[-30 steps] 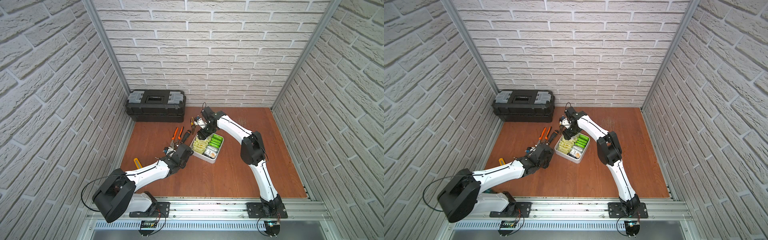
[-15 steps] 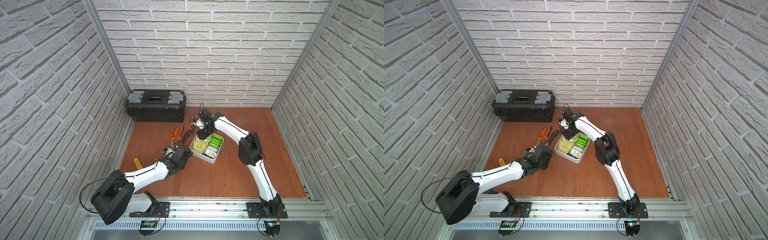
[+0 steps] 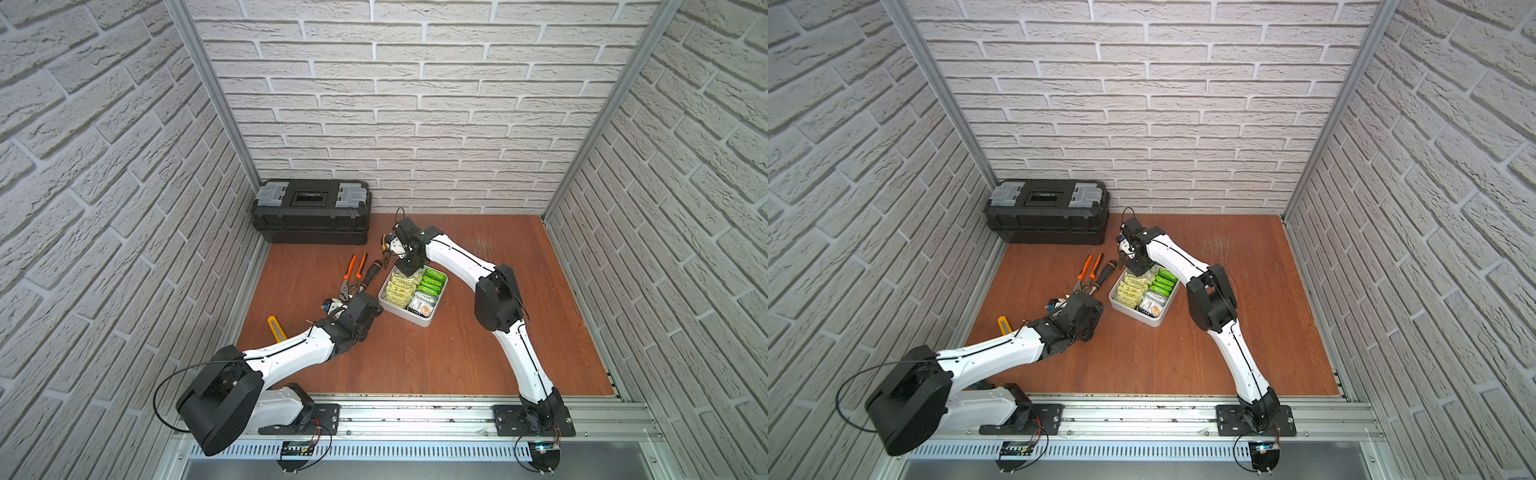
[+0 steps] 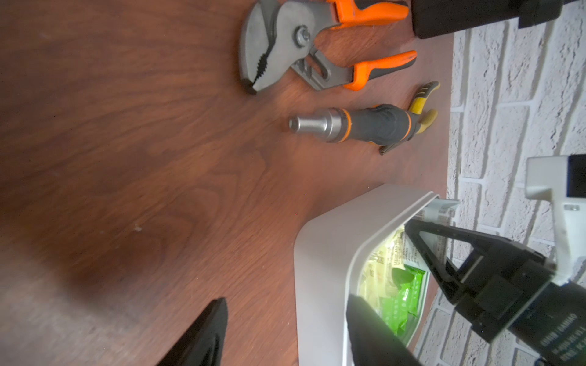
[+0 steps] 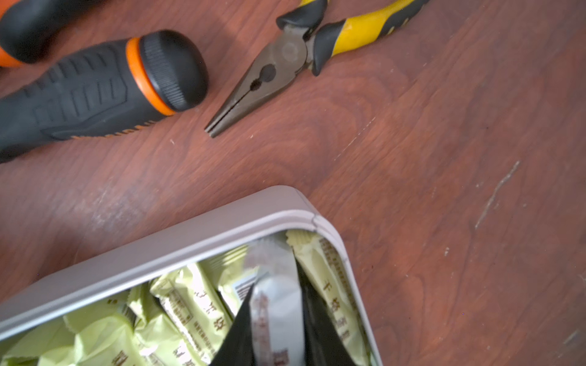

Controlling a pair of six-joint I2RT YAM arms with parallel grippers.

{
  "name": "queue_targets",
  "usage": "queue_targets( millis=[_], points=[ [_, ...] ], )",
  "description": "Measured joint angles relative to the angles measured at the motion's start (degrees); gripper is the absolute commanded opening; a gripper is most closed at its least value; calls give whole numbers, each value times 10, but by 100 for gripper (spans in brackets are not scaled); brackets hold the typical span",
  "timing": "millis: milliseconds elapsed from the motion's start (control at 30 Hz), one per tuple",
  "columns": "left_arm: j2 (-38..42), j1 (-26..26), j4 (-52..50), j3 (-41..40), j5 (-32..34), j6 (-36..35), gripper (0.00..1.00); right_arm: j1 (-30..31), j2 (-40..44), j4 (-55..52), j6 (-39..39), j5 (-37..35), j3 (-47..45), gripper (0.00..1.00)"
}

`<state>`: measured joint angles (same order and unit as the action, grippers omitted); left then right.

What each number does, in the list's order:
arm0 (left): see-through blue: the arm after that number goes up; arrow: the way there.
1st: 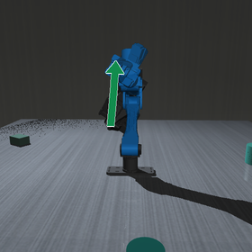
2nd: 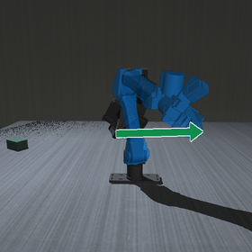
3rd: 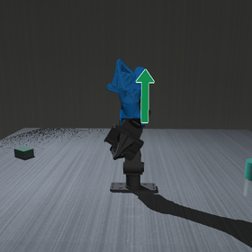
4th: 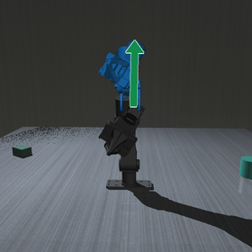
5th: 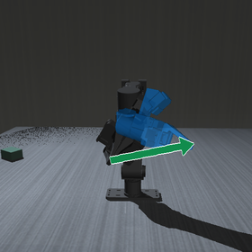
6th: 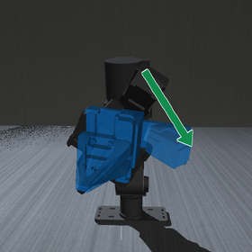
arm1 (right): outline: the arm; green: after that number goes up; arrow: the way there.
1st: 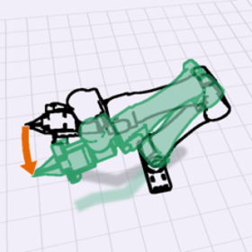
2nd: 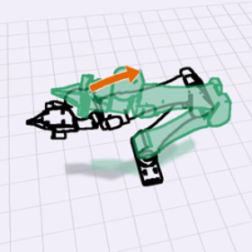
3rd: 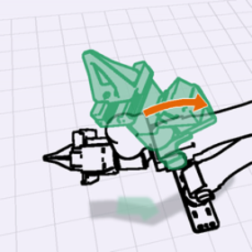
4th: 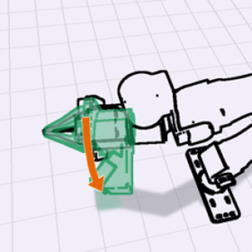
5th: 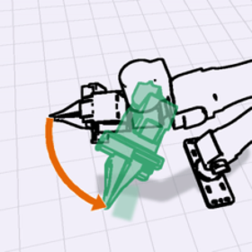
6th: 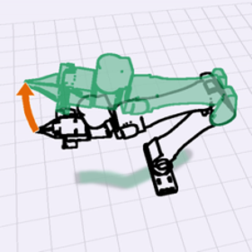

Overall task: Take the cookies out of the storage box
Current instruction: Pick up the cookie from the storage box.

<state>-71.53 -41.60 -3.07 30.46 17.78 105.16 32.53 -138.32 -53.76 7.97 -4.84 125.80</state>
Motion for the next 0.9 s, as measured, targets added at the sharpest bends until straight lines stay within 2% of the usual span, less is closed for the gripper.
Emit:
queue_targets(
  millis=[267,467,567,900],
  points=[
    [7,0,1,-13,2,-2,65,1,0,0,2,0,0,11],
    [11,0,1,-12,3,-40,69,1,18,-3,-10,21,-6,9],
    [11,1,6,-12,-1,-64,71,1,79,15,-30,40,-63,9],
    [-35,3,47,20,-24,-115,68,0,364,118,-137,70,-316,9]
  ],
)
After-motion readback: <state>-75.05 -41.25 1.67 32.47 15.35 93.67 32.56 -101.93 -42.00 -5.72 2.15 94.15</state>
